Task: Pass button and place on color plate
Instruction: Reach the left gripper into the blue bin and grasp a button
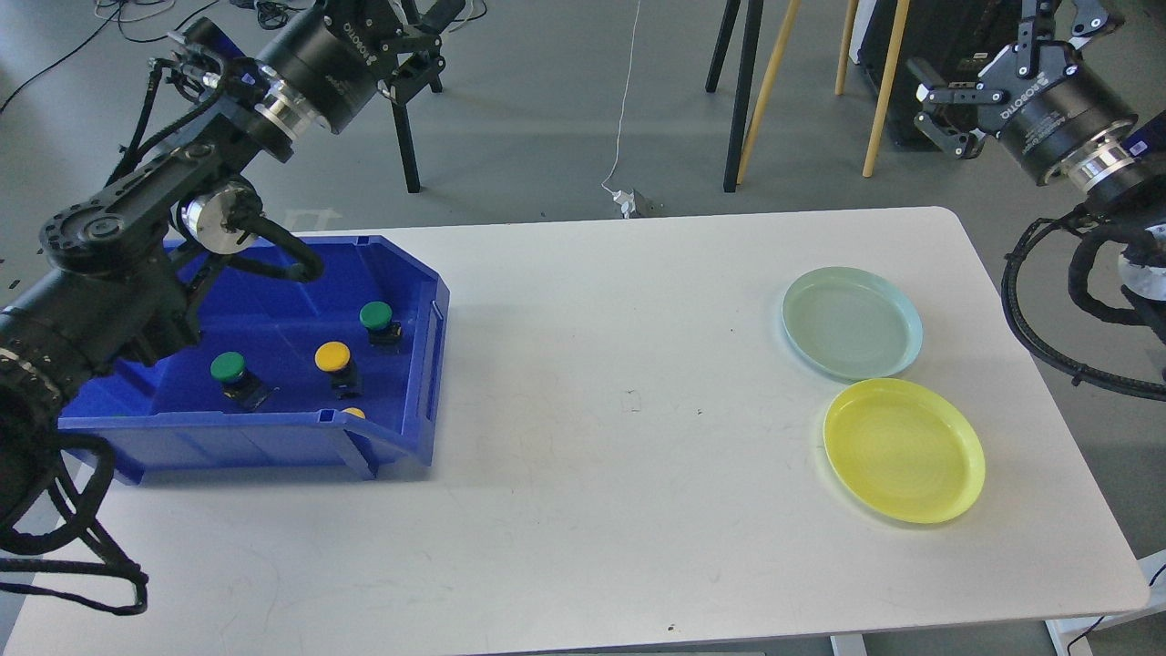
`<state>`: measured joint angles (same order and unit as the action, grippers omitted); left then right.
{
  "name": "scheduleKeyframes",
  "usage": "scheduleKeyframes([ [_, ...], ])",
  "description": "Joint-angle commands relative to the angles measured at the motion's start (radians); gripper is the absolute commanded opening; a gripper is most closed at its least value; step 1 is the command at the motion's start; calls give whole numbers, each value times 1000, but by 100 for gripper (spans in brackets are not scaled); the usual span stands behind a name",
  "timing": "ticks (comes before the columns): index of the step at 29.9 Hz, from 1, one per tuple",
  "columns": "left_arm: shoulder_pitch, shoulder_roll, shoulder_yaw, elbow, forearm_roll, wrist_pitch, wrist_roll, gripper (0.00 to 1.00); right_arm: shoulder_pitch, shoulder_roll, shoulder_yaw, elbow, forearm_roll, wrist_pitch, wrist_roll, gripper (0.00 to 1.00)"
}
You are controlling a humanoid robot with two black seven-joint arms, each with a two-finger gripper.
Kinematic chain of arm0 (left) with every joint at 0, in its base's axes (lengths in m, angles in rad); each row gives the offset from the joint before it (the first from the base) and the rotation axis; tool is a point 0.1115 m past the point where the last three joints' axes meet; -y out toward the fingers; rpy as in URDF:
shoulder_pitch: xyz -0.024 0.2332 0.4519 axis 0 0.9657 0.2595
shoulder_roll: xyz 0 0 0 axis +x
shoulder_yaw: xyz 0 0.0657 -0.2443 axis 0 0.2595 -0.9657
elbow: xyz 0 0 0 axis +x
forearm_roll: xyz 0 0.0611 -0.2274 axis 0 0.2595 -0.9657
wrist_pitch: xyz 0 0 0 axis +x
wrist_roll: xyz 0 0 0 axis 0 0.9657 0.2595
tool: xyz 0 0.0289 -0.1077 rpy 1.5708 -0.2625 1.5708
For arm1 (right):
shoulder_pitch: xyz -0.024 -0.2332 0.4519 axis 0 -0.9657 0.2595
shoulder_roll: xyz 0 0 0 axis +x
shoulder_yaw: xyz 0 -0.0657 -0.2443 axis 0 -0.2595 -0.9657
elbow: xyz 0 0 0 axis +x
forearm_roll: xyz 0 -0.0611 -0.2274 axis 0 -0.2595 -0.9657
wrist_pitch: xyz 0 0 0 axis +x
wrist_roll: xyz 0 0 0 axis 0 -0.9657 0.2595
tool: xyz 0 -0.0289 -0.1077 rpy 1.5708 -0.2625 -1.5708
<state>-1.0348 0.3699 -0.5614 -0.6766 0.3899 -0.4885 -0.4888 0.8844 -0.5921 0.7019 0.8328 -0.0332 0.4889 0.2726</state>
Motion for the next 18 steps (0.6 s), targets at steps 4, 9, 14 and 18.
scheduleKeyframes([
  [4, 18, -8, 9, 96, -28, 0, 0, 100, -24, 32, 14, -14, -1, 0, -1, 100],
  [9, 67, -60, 0, 154, -20, 0, 0, 100, -30, 38, 11, -27, -7, 0, -1, 100],
  [14, 238, -8, -100, -224, -3, 0, 0, 100, -56, 43, -4, -20, -13, 0, -1, 100],
  [18, 257, 151, -74, -495, 249, 0, 0, 99, -76, 34, -1, -23, -13, 0, -1, 100],
])
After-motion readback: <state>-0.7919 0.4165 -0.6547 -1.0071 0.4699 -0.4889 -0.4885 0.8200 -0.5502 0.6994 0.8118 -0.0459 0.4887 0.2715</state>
